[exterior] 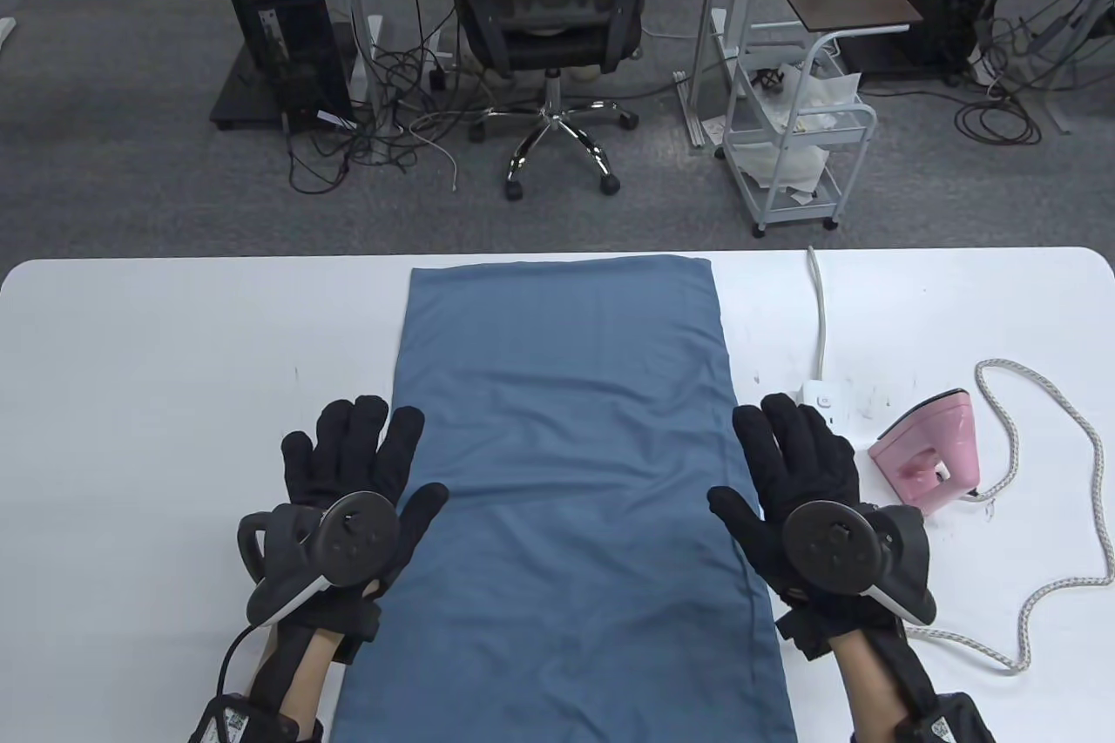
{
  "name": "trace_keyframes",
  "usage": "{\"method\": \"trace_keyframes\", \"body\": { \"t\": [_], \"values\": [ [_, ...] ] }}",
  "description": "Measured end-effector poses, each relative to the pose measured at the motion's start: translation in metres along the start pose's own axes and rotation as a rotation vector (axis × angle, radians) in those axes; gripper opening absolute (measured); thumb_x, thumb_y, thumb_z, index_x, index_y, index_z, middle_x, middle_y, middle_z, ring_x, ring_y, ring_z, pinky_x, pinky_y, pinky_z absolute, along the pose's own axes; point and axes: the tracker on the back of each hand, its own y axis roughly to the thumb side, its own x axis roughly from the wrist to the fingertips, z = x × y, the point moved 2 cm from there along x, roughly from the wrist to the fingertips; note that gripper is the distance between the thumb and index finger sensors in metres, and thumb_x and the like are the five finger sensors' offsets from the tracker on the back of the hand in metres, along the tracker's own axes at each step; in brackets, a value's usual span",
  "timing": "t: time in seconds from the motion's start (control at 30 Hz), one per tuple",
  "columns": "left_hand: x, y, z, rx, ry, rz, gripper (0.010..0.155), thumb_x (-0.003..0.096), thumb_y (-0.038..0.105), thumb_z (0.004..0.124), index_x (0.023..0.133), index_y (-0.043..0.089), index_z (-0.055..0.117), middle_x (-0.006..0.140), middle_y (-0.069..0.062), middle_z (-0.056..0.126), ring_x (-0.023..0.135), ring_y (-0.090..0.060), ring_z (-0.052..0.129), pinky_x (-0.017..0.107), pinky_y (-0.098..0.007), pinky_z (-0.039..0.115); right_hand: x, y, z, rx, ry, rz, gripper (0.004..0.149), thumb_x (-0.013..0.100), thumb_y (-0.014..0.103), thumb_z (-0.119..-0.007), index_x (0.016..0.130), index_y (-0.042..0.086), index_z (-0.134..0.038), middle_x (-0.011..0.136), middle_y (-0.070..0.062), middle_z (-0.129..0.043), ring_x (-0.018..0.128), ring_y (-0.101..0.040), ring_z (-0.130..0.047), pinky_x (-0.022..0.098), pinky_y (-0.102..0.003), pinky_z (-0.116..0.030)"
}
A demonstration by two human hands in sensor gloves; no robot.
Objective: Iron pillowcase with electric iron on table
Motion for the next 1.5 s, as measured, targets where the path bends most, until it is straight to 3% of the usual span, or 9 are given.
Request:
{"method": "trace_keyframes", "body": {
  "t": [0.13,0.3,0.43,0.57,0.73,0.9,1.0,1.27,1.5],
  "values": [
    [0.000,-0.001,-0.001,-0.008,0.002,0.005,0.077,0.0533,0.064,0.056,0.116,0.033,0.024,0.124,-0.011,0.023,0.115,-0.045,0.022,0.077,-0.073,0.024,0.000,-0.015,0.000,-0.042,0.009,-0.076,0.077,0.054,0.053,-0.065,0.113,0.017,-0.030,0.119,-0.021,-0.037,0.100,-0.057,-0.043,0.071,-0.072,-0.045],
    [-0.003,-0.003,-0.007,-0.039,0.017,0.006,0.076,0.0534,0.064,0.056,0.116,0.033,0.024,0.124,-0.011,0.023,0.116,-0.044,0.022,0.077,-0.073,0.025,-0.002,-0.046,-0.009,-0.161,0.089,-0.267,0.076,0.054,0.052,-0.066,0.113,0.016,-0.034,0.113,-0.021,-0.057,0.093,-0.052,-0.064,0.068,-0.066,-0.058],
    [-0.006,-0.005,-0.012,-0.058,0.027,0.008,0.076,0.0535,0.064,0.056,0.116,0.033,0.025,0.125,-0.011,0.023,0.116,-0.044,0.023,0.077,-0.074,0.025,-0.005,-0.069,-0.037,-0.304,0.261,-0.380,0.076,0.054,0.052,-0.067,0.113,0.016,-0.035,0.108,-0.019,-0.067,0.087,-0.047,-0.075,0.065,-0.062,-0.065],
    [-0.007,-0.008,-0.018,-0.068,0.049,0.011,0.076,0.0534,0.064,0.056,0.116,0.033,0.025,0.125,-0.011,0.024,0.116,-0.044,0.023,0.077,-0.074,0.025,-0.014,-0.085,-0.076,-0.486,0.541,-0.428,0.075,0.054,0.052,-0.067,0.112,0.020,-0.033,0.108,-0.018,-0.069,0.087,-0.045,-0.075,0.066,-0.062,-0.065],
    [-0.006,-0.011,-0.017,-0.085,0.043,0.005,0.076,0.0534,0.064,0.056,0.116,0.033,0.025,0.125,-0.011,0.024,0.116,-0.044,0.023,0.077,-0.074,0.025,-0.022,-0.095,-0.102,-0.590,0.645,-0.442,0.074,0.053,0.051,-0.067,0.112,0.023,-0.032,0.105,-0.015,-0.072,0.085,-0.042,-0.078,0.065,-0.060,-0.067],
    [-0.006,-0.011,-0.017,-0.077,0.043,0.002,0.076,0.0534,0.064,0.056,0.116,0.033,0.025,0.125,-0.011,0.024,0.116,-0.044,0.022,0.077,-0.074,0.025,-0.027,-0.104,-0.115,-0.668,0.680,-0.475,0.072,0.053,0.050,-0.069,0.111,0.024,-0.037,0.101,-0.012,-0.076,0.082,-0.039,-0.082,0.063,-0.058,-0.070],
    [-0.006,-0.012,-0.017,-0.079,0.045,0.001,0.076,0.0534,0.064,0.056,0.116,0.033,0.025,0.125,-0.011,0.024,0.116,-0.044,0.022,0.077,-0.074,0.025,-0.030,-0.108,-0.123,-0.645,0.686,-0.462,0.076,0.052,0.050,-0.071,0.111,0.024,-0.031,0.099,-0.009,-0.078,0.080,-0.035,-0.084,0.063,-0.055,-0.073],
    [-0.006,-0.012,-0.016,-0.079,0.036,-0.001,0.076,0.0535,0.064,0.056,0.116,0.033,0.026,0.125,-0.011,0.024,0.116,-0.044,0.022,0.077,-0.074,0.025,-0.023,-0.111,-0.117,-0.574,0.645,-0.475,0.074,0.051,0.043,-0.076,0.110,0.024,-0.037,0.087,-0.006,-0.085,0.070,-0.025,-0.090,0.059,-0.050,-0.078],
    [-0.005,-0.014,-0.015,-0.079,0.033,-0.011,0.076,0.0536,0.064,0.056,0.116,0.033,0.026,0.125,-0.011,0.024,0.116,-0.044,0.022,0.077,-0.074,0.025,0.012,-0.118,-0.077,-0.237,0.398,-0.557,0.071,0.052,0.040,-0.073,0.110,0.022,-0.035,0.083,-0.008,-0.089,0.066,-0.027,-0.093,0.056,-0.052,-0.079]
  ]
}}
